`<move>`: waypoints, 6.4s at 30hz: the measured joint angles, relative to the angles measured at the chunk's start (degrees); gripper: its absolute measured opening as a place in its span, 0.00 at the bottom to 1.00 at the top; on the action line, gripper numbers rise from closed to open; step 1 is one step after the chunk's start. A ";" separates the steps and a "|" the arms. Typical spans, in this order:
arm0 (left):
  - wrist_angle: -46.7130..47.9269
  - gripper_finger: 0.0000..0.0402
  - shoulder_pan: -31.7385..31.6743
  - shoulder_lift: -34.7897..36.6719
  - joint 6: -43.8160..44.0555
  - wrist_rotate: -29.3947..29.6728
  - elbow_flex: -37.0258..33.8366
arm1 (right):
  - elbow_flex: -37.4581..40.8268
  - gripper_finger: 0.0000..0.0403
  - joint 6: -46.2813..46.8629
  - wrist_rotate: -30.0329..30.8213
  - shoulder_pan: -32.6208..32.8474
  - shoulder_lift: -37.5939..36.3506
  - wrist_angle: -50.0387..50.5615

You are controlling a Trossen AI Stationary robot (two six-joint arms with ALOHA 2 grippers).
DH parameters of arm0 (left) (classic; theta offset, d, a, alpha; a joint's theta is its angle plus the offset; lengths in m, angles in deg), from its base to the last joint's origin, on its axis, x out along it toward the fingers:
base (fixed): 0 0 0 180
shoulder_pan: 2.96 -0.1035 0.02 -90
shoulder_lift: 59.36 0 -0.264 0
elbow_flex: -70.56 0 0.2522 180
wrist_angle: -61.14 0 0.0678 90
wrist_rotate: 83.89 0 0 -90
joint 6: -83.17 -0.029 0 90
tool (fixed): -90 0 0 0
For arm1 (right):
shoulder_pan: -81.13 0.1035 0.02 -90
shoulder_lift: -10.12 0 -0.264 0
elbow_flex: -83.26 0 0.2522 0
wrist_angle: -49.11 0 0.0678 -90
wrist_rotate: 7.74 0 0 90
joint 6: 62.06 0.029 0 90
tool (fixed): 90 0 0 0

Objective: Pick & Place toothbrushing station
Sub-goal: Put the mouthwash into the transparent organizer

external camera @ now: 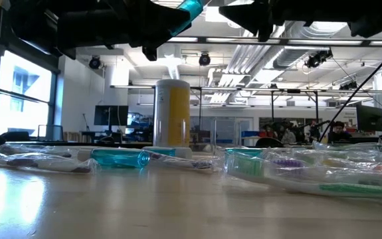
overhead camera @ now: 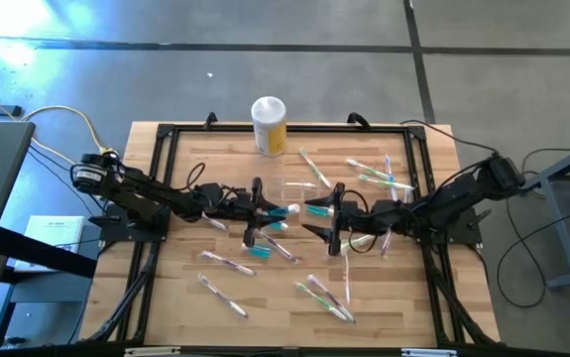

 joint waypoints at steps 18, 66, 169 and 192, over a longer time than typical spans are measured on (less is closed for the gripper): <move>6.07 0.17 -0.11 0.04 -0.62 0.23 0.02 | -12.01 0.65 -1.38 -0.01 -1.04 -0.02 25.69; 12.40 0.37 -0.13 0.04 -2.91 1.02 2.49 | -14.65 0.22 -1.66 -6.07 -4.02 -0.07 38.62; 60.46 0.59 -0.13 19.02 8.28 9.02 2.43 | -45.12 0.22 6.23 -19.50 -27.84 23.21 94.66; 60.50 0.59 -0.11 19.02 8.45 7.31 2.43 | -45.18 0.22 12.38 -20.81 -31.87 26.66 91.05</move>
